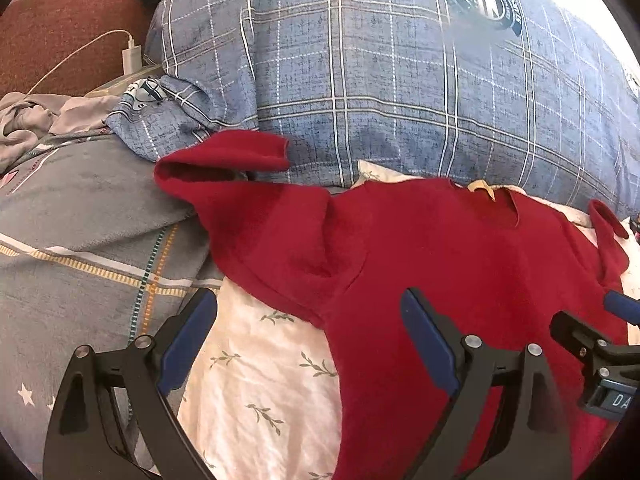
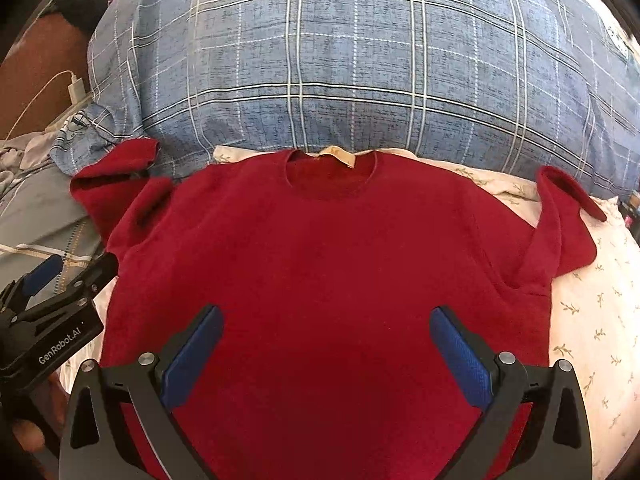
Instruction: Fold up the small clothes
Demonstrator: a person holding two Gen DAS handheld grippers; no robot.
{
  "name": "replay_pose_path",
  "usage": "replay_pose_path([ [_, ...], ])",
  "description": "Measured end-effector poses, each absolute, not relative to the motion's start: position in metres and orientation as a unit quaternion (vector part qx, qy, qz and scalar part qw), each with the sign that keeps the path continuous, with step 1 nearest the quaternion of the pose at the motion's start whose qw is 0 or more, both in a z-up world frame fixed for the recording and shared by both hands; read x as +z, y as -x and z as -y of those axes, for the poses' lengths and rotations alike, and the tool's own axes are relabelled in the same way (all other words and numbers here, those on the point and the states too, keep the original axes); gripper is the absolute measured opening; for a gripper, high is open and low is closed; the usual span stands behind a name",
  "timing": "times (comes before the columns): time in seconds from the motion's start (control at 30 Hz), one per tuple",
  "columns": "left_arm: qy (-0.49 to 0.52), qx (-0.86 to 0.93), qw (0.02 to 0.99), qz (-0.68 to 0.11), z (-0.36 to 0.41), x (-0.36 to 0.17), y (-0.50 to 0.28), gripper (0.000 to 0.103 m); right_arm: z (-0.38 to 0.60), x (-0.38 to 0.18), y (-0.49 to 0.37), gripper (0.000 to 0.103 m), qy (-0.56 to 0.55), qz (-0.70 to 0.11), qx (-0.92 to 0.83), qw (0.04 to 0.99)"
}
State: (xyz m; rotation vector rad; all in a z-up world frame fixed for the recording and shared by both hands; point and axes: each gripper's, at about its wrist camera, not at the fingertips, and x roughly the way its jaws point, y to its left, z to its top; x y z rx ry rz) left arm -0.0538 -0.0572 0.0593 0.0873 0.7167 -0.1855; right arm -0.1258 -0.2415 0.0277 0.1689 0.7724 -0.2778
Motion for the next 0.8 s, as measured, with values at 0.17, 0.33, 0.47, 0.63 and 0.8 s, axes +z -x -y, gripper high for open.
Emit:
replay_pose_path([
  [0.17, -0.044, -0.085, 0.930, -0.354, 0.052, 0.059, 0.050, 0.094, 0.238, 0.030, 0.119, 0.102, -0.078, -0.372, -0.127, 0.916],
  [0.33, -0.048, -0.081, 0.930, -0.354, 0.051, 0.058, 0.047, 0.094, 0.236, 0.029, 0.115, 0.102, -0.081, -0.369, -0.121, 0.918],
  [0.47, -0.042, -0.081, 0.929, -0.359, 0.048, 0.057, 0.045, 0.094, 0.232, 0.028, 0.110, 0.102, -0.075, -0.372, -0.116, 0.918],
  [0.63, -0.043, -0.080, 0.929, -0.360, 0.048, 0.056, 0.043, 0.094, 0.230, 0.026, 0.107, 0.102, -0.078, -0.378, -0.113, 0.915],
  [0.8, -0.045, -0.088, 0.927, -0.361, 0.050, 0.055, 0.045, 0.094, 0.233, 0.024, 0.105, 0.102, -0.081, -0.383, -0.120, 0.912],
])
